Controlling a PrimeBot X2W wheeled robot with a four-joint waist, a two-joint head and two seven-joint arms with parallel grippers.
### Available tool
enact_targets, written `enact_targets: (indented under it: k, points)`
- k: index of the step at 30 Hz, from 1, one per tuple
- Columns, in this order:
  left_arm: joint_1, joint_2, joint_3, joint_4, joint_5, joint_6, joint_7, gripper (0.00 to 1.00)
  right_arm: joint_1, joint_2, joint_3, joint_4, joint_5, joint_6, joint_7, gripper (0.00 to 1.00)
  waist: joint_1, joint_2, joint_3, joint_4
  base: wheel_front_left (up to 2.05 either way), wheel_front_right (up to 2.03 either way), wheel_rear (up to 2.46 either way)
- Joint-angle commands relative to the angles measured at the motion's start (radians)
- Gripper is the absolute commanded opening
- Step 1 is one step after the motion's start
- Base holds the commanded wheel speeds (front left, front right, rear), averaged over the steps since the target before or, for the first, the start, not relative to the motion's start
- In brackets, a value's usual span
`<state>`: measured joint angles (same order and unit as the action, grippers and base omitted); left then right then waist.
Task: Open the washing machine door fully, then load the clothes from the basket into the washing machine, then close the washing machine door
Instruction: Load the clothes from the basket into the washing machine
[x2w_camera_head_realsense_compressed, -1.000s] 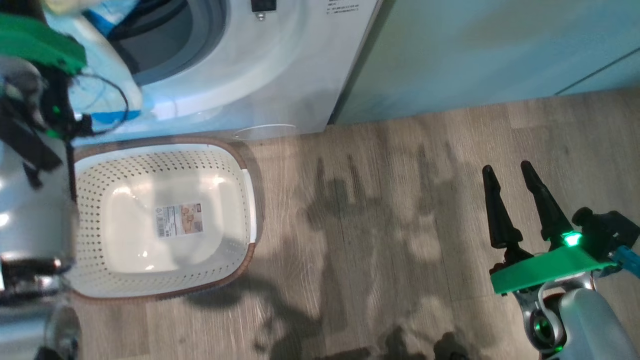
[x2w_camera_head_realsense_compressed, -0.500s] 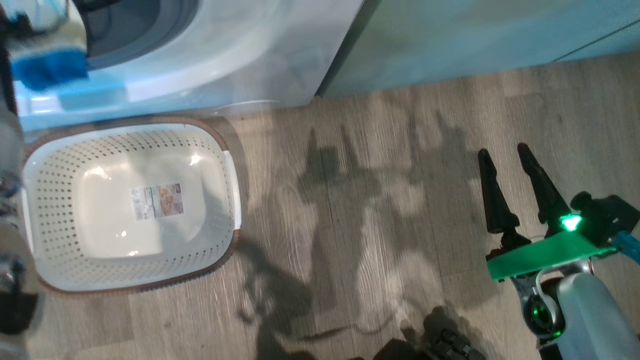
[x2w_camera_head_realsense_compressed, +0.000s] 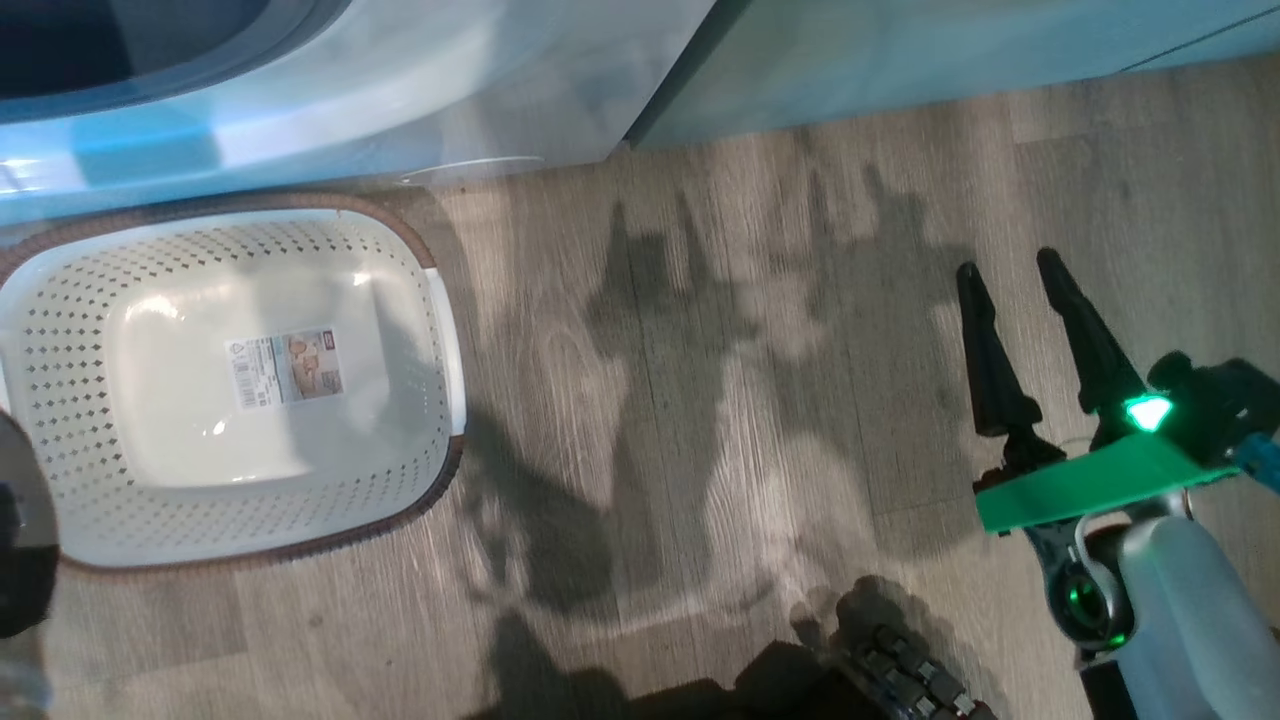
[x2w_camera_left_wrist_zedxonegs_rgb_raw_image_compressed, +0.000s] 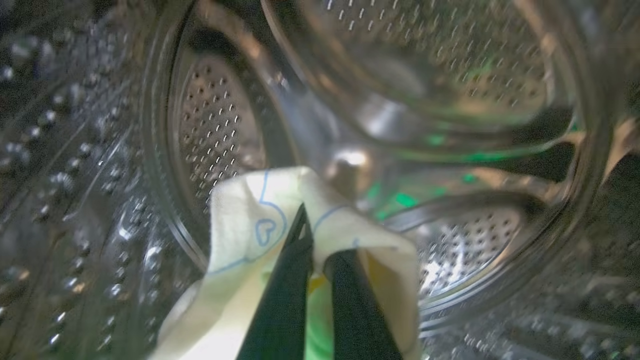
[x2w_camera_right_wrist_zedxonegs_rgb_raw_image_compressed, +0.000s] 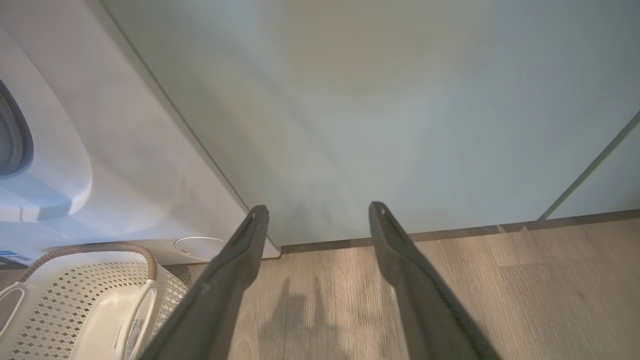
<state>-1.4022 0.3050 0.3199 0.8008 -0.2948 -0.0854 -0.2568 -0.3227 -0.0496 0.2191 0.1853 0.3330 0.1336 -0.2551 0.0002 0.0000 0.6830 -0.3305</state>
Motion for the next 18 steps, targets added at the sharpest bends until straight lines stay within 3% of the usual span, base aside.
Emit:
enact_targets:
  k: [1,7,14,17,18]
  points:
    - [-0.015,0.031,0.009,-0.064,0.014,-0.009,-0.005,0.00,0.004,-0.001,0.014,-0.026,-0.007,-0.003,-0.007,1.00,-0.0002,0.0000,0.002,0.001,0.00,0.00,0.00]
    - [0.016,-0.010,0.053,-0.156,0.034,-0.033,-0.005,0.00,-0.002,-0.001,0.021,-0.021,-0.008,-0.003,-0.007,1.00,-0.0002,0.0000,0.008,0.007,0.00,0.00,0.00]
    - [0.058,-0.014,0.016,-0.048,0.080,-0.042,-0.005,0.00,-0.005,-0.001,0.025,-0.020,-0.006,-0.003,-0.007,1.00,-0.0002,0.0000,0.009,0.010,0.00,0.00,0.00]
    - [0.051,-0.001,-0.014,0.036,0.107,-0.043,-0.005,0.47,-0.004,-0.001,0.023,-0.019,-0.007,-0.003,-0.007,1.00,-0.0002,0.0000,0.007,0.011,0.00,0.00,0.00]
    - [0.045,0.004,-0.023,0.066,0.115,-0.043,-0.005,0.75,-0.003,-0.001,0.022,-0.019,-0.008,-0.003,-0.007,1.00,-0.0002,0.0000,0.006,0.012,0.00,0.00,0.00]
